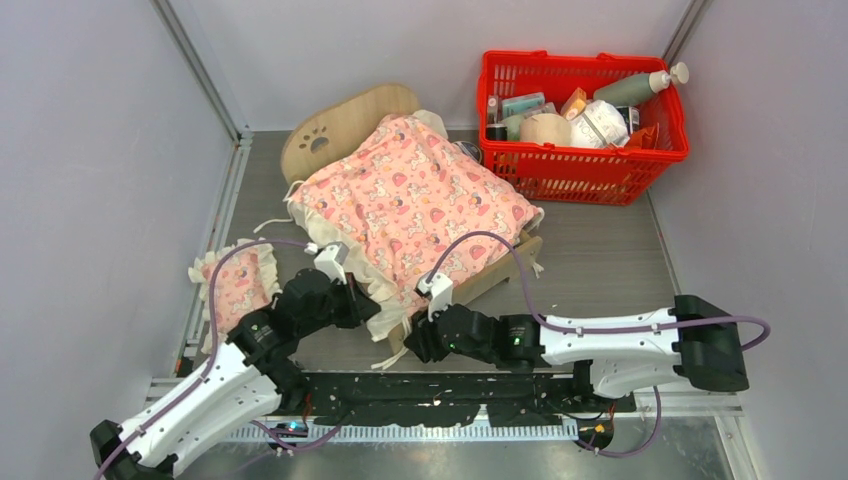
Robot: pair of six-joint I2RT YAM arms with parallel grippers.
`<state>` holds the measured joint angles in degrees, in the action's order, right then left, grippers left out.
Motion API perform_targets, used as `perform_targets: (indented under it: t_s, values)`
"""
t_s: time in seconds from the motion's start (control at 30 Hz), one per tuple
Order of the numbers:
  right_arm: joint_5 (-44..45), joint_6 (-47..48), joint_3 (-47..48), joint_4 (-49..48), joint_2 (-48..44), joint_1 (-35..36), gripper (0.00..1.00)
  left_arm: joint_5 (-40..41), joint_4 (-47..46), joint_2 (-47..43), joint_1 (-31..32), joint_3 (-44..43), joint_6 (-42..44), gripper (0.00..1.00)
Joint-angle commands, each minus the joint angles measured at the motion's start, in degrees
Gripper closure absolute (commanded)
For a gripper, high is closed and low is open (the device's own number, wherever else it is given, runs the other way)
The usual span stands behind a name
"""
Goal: Set up the pet bed
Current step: Cross the ropes on the bed frame.
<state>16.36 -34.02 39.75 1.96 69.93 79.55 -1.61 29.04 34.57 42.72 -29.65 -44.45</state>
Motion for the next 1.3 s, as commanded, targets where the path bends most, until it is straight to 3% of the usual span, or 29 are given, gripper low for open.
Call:
perform_targets:
  t_s: [0.0, 0.03, 0.07, 0.1, 0.17, 0.4, 0.73, 1.07, 1.27]
  values:
    - [2.52, 0.96, 0.37, -8.03, 2.24, 0.44, 0.62, 0.40, -5.24, -2.95, -0.09, -1.18, 0.40, 1.00]
    - [3.10, 1.01, 1.00, -7.76, 2.85, 0.39, 0.66, 0.95, -5.23, -3.27, -0.09, -1.52, 0.86, 1.00]
    - [3.57, 1.08, 1.41, -6.53, 2.89, 0.47, 0.79, 1.94, -5.22, -3.60, -0.09, -1.94, 1.36, 1.00]
    - [4.02, 1.31, 2.40, -5.87, 2.44, 0.45, 0.87, 3.49, -5.22, -3.70, -0.09, -2.29, 1.98, 1.00]
    - [4.46, 1.92, 3.99, -3.57, 0.55, 0.43, 0.94, 5.86, -5.11, -3.43, -0.09, -3.85, 3.53, 1.00]
    - [6.58, 5.79, 13.03, 8.58, -4.68, 0.43, 0.95, 11.02, -5.04, 1.69, -0.09, -10.47, 9.25, 1.00]
    - [6.48, 14.57, 20.55, 12.22, -5.13, -2.72, 0.95, 16.58, -4.26, 7.34, -0.17, -18.24, 15.19, 1.00]
    - [5.70, 16.76, 22.43, 12.76, -3.94, -8.28, 0.95, 16.38, -8.54, 7.54, -0.45, -17.63, 16.74, 1.00]
    - [5.21, 20.09, 25.72, 13.32, -4.09, -11.46, 0.95, 16.61, -11.82, 9.77, -1.14, -22.56, 21.20, 1.00]
